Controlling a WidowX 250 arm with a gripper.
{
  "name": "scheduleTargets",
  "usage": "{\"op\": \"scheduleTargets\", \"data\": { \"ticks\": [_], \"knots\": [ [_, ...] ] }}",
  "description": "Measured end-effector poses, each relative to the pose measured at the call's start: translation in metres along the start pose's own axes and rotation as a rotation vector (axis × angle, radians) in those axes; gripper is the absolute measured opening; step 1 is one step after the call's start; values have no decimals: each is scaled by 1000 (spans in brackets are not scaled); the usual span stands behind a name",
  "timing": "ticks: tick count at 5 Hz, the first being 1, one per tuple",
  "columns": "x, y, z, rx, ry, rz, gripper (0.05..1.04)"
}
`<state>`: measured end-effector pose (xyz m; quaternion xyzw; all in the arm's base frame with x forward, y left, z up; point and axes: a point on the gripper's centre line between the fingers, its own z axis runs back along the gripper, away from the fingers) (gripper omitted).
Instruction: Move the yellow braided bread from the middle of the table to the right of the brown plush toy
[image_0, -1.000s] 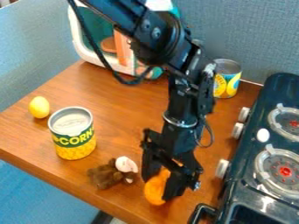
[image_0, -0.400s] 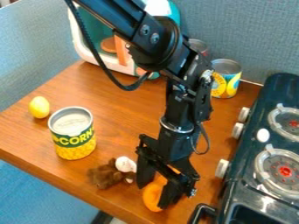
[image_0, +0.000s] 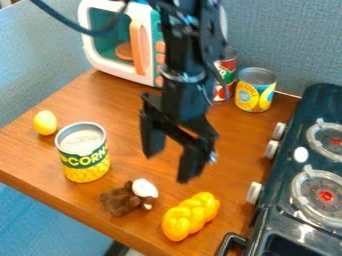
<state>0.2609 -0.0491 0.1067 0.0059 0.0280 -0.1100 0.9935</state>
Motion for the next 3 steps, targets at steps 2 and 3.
{"op": "scheduleTargets", "data": {
  "ticks": [2, 3],
  "knots": [
    [-6, 49, 29, 63, 2, 73, 1004],
    [-7, 80, 27, 116, 53, 124, 1004]
  ]
}}
